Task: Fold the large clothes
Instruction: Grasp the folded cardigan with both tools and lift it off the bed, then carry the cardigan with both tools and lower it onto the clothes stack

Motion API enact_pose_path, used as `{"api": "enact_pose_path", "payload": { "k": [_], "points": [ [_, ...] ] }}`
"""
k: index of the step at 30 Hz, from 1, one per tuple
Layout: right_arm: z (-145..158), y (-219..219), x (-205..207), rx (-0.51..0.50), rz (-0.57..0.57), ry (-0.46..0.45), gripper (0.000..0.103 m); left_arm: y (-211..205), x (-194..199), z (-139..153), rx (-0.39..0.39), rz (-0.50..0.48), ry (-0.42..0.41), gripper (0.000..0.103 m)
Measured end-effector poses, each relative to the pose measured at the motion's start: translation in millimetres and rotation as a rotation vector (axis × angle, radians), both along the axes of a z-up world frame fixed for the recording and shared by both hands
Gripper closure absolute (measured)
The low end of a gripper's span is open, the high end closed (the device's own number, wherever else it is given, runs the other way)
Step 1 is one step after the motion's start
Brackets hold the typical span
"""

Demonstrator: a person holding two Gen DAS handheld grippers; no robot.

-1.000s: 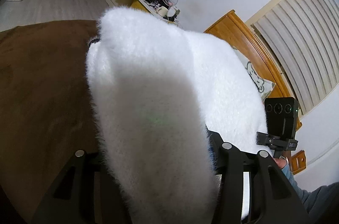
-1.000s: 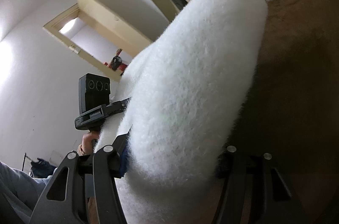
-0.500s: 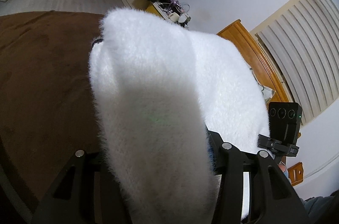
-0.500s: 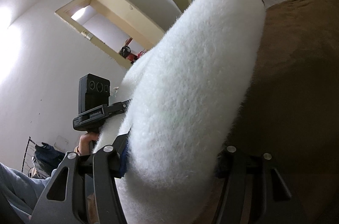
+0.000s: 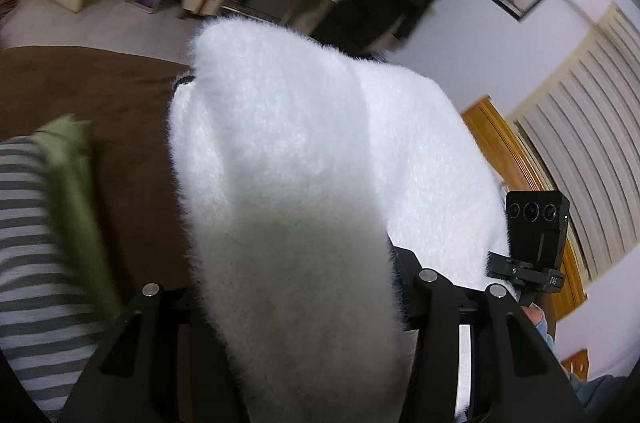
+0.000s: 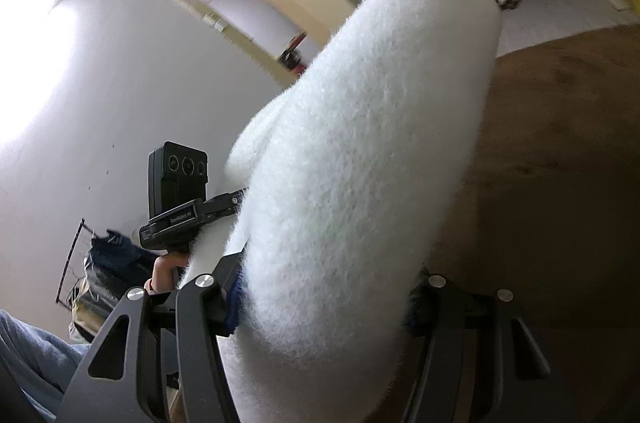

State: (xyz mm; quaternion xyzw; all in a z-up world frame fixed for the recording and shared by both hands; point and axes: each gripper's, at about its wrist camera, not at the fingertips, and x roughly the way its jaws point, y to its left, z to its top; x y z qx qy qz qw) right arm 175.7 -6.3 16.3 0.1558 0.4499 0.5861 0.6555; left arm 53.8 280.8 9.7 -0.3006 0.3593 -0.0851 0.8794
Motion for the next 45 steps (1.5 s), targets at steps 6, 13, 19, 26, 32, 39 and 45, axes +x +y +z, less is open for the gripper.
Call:
{"api": "enact_pose_path", "payload": {
  "k": [6,13,19,26,32,39,45],
  "points": [
    [-3,102,-8,0.026,0.122,0.017,0.046,79,-45,12,0.066,0.124,0.022,0.054],
    [-24,203,-15,0.007,0.245,0.054,0.046,158,-87,2,0.11,0.255,0.083,0.054],
    [-42,269,-28,-0.04,0.323,0.07,0.046,216,-121,-25,0.081,0.331,0.132,0.054],
    [-90,291,-22,-0.11,0.32,0.113,0.037,245,-122,-76,0.022,0.332,0.196,0.043],
    [-108,282,-2,-0.123,0.289,0.148,0.027,255,-129,-94,-0.03,0.345,0.16,0.04],
    [-80,288,-15,-0.264,0.23,-0.035,0.005,255,-141,-79,0.064,0.327,0.191,0.03],
    [-40,268,-32,-0.349,0.204,-0.263,0.005,226,-144,-31,0.373,0.304,0.279,0.027]
  ]
}}
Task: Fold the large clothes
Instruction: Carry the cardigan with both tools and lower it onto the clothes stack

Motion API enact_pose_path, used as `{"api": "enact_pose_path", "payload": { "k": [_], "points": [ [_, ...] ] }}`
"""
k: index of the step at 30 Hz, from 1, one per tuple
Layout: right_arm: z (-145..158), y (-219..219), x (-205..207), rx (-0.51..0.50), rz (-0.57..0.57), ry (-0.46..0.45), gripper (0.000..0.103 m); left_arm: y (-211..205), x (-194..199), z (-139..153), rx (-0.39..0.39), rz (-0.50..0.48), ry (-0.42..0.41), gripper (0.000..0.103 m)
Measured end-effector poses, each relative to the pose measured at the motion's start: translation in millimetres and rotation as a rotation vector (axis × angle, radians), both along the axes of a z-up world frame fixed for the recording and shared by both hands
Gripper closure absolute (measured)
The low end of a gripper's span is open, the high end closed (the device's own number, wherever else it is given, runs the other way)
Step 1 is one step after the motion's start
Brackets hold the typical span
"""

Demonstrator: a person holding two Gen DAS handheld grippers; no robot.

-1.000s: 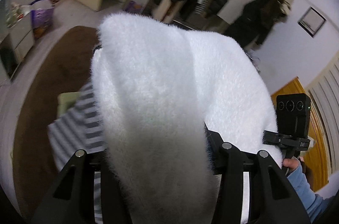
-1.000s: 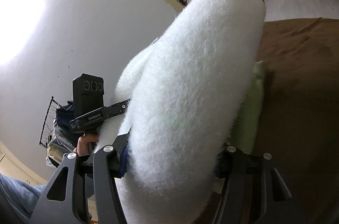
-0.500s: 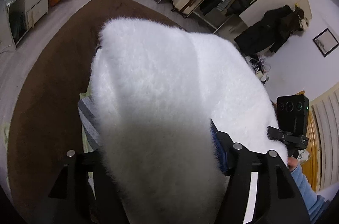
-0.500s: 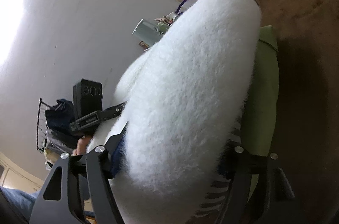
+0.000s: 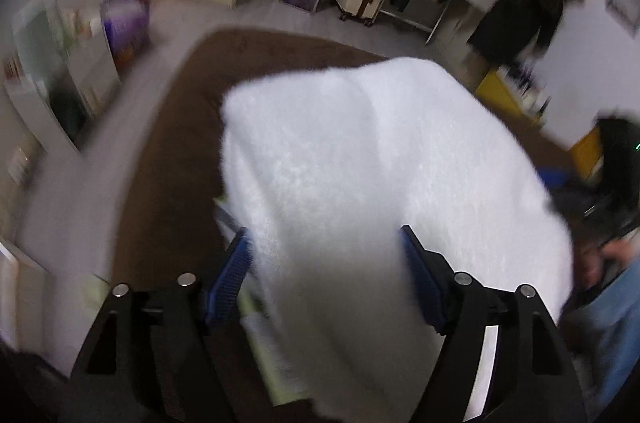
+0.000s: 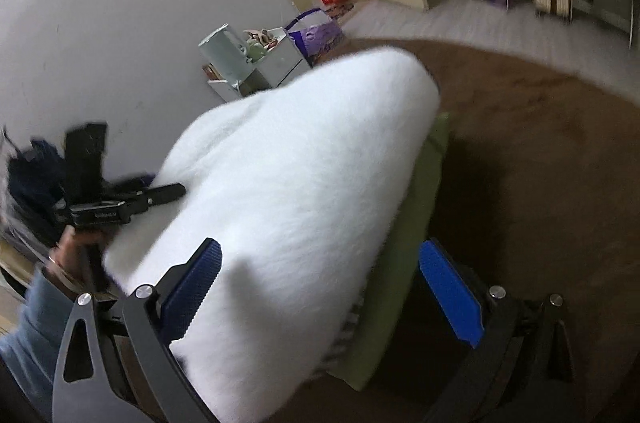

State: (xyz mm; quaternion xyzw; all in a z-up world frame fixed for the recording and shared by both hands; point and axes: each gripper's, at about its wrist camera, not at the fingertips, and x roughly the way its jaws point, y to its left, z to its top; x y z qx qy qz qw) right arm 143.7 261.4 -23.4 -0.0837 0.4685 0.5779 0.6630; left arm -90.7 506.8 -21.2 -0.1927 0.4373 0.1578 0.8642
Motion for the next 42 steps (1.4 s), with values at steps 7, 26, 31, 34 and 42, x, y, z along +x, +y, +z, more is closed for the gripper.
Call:
{"api": "enact_pose_path", "payload": {
  "k": [7,26,31,34,42],
  "points": [
    [52,-5,-55,0.08,0.073,-0.209,0.007,-42,-2,80,0.143,-0.036,-0.155,0.014],
    [-37,1,-100,-0.03,-0.021,-0.25,0.018,-82,-10,-24,0.039,-0.078,-0.136,0.014],
    [-46,-4,-99,-0.016,-0.041,-0.212,0.018,-85,-15,-29,0.06,-0.078,-0.133,0.014],
    [-46,-4,-99,-0.017,-0.042,-0.209,0.018,-85,-15,-29,0.063,-0.071,-0.139,0.014],
    [-44,-2,-96,-0.01,-0.047,-0.2,0.017,-88,-16,-29,0.068,-0.066,-0.141,0.013]
  ]
}}
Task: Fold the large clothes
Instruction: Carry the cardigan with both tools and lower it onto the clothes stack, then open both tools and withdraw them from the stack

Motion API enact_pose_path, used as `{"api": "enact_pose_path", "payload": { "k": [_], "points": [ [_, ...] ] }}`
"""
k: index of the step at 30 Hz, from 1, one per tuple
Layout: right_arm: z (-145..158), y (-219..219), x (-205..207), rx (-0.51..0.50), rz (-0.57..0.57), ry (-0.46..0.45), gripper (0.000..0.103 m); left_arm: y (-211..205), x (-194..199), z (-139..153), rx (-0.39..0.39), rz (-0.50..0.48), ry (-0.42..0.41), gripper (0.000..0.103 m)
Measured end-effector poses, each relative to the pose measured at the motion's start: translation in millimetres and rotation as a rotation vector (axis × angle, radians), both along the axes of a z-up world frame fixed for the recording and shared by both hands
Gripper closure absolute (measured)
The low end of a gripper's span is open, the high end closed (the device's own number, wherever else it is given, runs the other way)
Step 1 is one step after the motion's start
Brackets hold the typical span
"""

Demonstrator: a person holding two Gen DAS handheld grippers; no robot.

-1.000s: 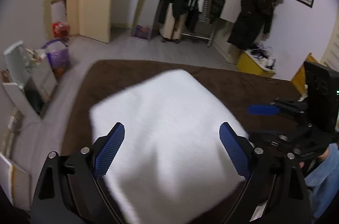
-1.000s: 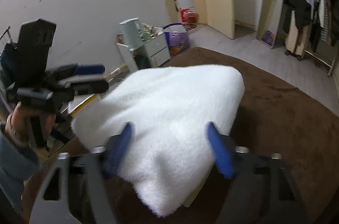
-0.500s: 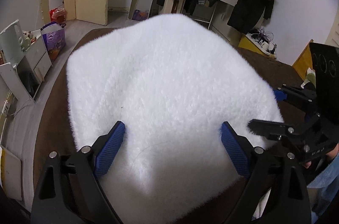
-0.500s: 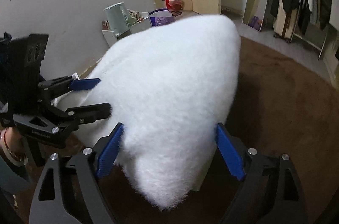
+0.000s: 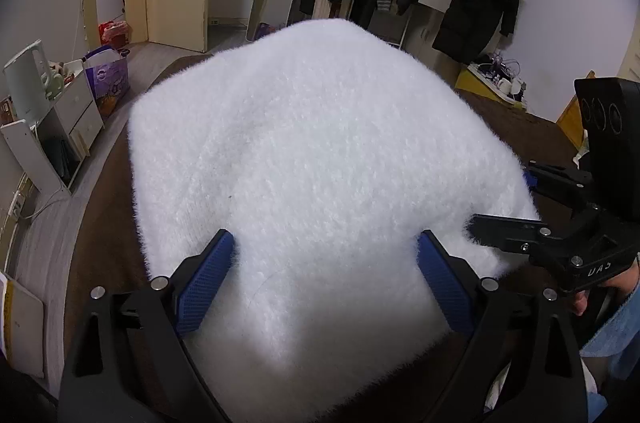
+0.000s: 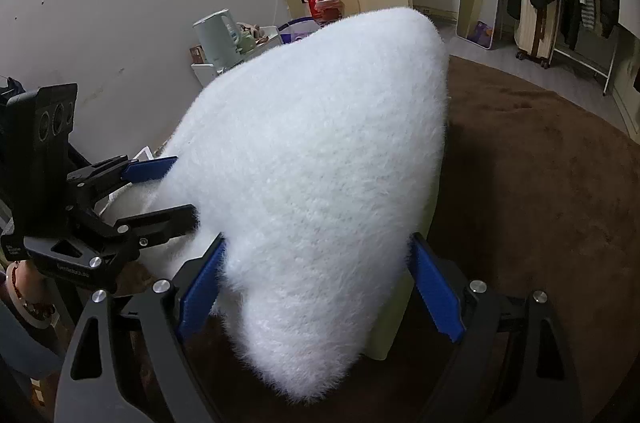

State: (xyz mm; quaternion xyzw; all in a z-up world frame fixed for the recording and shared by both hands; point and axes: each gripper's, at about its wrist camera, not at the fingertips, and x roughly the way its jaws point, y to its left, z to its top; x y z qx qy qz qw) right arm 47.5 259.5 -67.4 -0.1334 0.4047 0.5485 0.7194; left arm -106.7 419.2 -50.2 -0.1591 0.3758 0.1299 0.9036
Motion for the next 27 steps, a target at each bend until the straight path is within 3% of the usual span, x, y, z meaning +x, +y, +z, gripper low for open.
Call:
{"api": "enact_pose_path", "payload": {
  "k": [6,10,18,27],
  "points": [
    [13,-3,-1,0.0,-0.019,0.008,0.016,-2,-8,12,0.009,0.022,-0.016,0.01],
    [30,-10,-6,0.004,-0.03,-0.02,0.006,-10,-14,28,0.03,0.042,-0.006,0.007],
    [71,-44,-38,0.027,-0.059,-0.095,0.006,-33,-43,61,0.04,0.106,-0.002,0.007],
    [70,-99,-89,-0.006,-0.079,-0.092,0.006,-87,-80,77,0.107,0.13,0.031,0.007]
  ]
}}
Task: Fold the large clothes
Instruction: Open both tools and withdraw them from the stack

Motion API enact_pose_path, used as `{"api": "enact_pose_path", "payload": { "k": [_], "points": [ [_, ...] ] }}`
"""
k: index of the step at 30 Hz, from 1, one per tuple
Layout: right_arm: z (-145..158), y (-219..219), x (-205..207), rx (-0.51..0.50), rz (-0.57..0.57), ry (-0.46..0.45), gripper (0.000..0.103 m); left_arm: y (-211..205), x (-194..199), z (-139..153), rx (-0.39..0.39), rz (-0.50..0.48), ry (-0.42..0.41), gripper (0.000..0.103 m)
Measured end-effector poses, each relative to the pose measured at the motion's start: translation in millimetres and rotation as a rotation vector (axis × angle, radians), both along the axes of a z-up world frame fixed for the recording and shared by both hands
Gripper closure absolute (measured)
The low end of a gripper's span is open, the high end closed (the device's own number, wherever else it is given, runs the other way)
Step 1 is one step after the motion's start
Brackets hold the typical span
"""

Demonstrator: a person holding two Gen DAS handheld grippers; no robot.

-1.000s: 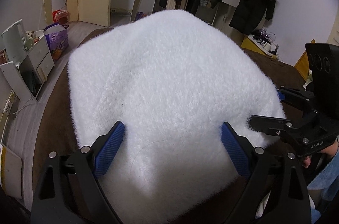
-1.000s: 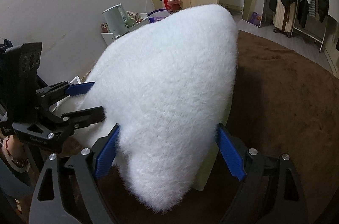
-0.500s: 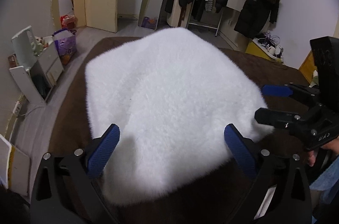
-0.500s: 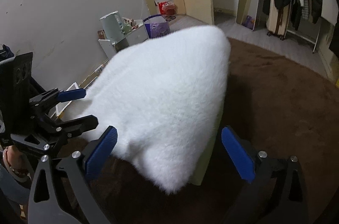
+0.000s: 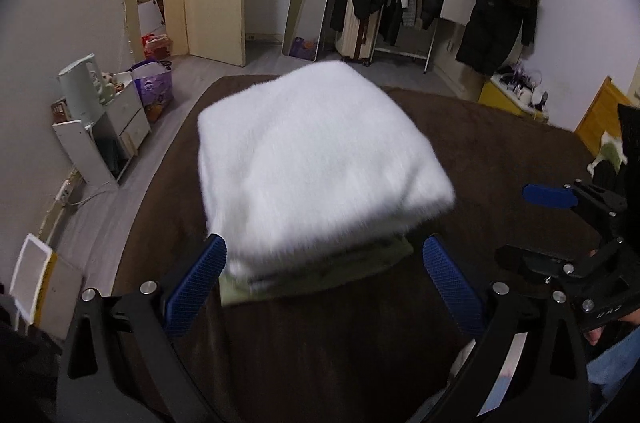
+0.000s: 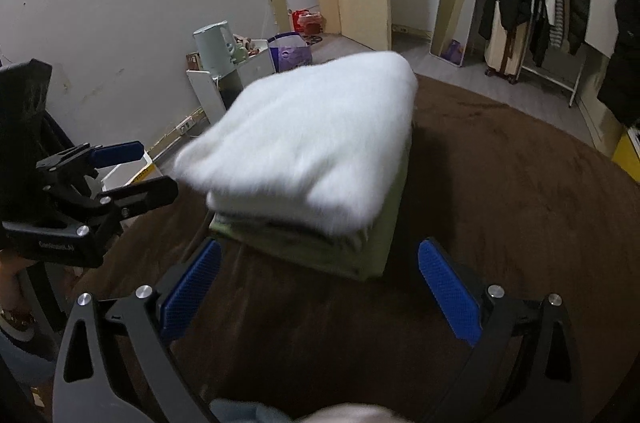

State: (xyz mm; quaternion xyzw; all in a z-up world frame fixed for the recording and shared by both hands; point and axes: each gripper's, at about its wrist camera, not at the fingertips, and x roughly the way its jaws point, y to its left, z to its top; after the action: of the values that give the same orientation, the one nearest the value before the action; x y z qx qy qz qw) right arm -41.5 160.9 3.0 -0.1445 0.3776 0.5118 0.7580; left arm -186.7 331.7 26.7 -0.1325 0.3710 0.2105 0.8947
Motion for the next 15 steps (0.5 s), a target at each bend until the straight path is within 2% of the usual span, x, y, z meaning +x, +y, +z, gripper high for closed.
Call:
{"api": "enact_pose_path", "payload": {
  "k": [7,15],
  "points": [
    [3,-43,-28,0.012,-0.029,-0.009,0.006,-45,-23,0,0.067,0.045,0.041,0.007],
    [-18,-77,-43,0.005,-0.077,0.037,0.006,-73,-40,-21,0.049,0.138,0.056,0.007]
  ]
}}
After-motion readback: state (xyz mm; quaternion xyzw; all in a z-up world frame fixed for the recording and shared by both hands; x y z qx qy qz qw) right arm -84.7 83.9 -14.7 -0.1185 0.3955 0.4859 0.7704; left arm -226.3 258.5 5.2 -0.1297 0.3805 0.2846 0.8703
